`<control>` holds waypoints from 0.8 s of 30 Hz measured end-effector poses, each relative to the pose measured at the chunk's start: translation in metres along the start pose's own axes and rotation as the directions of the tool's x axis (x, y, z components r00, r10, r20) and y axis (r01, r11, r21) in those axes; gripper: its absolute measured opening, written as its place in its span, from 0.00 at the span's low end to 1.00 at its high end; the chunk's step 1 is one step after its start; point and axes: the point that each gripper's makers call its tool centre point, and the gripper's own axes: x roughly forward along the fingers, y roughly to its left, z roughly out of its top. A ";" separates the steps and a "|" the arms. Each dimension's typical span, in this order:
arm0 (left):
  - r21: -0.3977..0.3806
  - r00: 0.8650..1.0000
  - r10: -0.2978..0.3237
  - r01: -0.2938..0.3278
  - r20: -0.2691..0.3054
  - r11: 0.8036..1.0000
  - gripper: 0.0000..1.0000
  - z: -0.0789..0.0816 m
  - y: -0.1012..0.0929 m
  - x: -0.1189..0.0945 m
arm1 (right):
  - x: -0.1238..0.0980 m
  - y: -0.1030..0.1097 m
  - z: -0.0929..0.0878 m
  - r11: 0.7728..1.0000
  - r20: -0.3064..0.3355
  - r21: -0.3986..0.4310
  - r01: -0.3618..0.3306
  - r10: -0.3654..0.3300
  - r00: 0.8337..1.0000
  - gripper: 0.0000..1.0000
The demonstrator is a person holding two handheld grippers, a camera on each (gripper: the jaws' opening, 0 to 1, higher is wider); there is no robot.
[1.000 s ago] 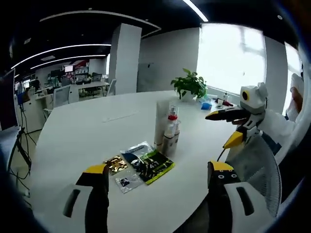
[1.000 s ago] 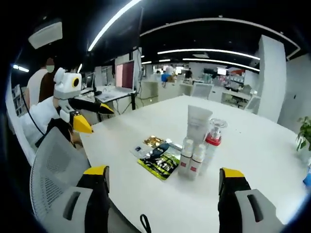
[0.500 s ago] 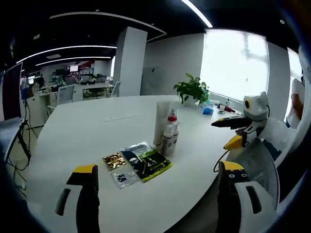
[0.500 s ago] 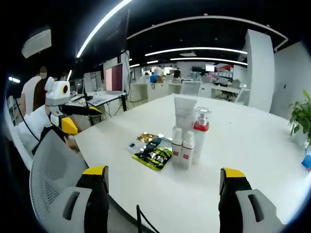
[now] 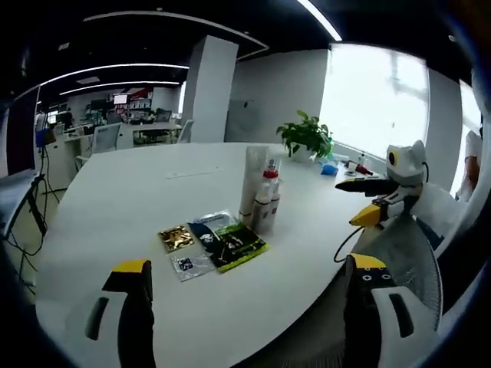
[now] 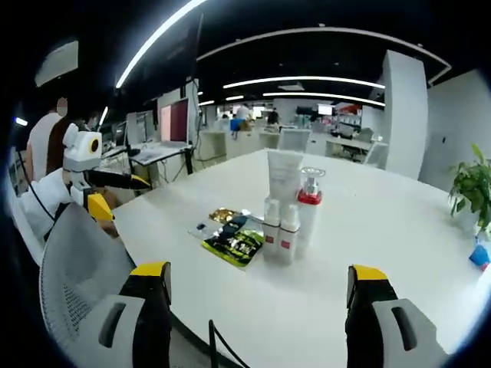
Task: Arrange the skincare products in the storage area until every visible bottle or jar stands upright without overlapping.
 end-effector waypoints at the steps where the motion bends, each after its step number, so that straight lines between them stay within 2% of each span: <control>1: 0.003 1.000 0.003 -0.003 0.011 1.000 0.99 0.002 0.003 0.002 | 0.000 0.000 0.000 1.000 -0.001 0.000 0.000 0.000 1.000 0.99; 7: 0.016 1.000 0.029 -0.029 -0.007 0.999 0.99 -0.004 0.008 0.002 | 0.000 -0.001 -0.001 1.000 0.004 0.013 0.003 -0.003 1.000 0.99; 12: 0.003 1.000 0.020 -0.020 -0.011 1.000 0.99 -0.005 0.009 0.002 | 0.000 -0.002 -0.001 1.000 0.010 0.006 0.015 -0.015 1.000 0.99; 17: 0.039 1.000 0.020 -0.020 -0.004 0.999 0.99 0.001 0.000 -0.007 | 0.002 0.000 -0.004 1.000 -0.015 -0.016 0.008 -0.008 1.000 0.99; 21: 0.011 0.999 0.041 -0.040 -0.009 0.999 0.99 -0.005 0.007 -0.014 | 0.002 -0.001 -0.004 1.000 -0.017 -0.012 0.012 -0.012 1.000 0.99; 24: 0.016 0.999 0.040 -0.041 0.023 0.999 0.99 0.001 0.006 -0.014 | 0.003 -0.001 -0.006 1.000 -0.022 -0.019 0.010 -0.010 1.000 0.99</control>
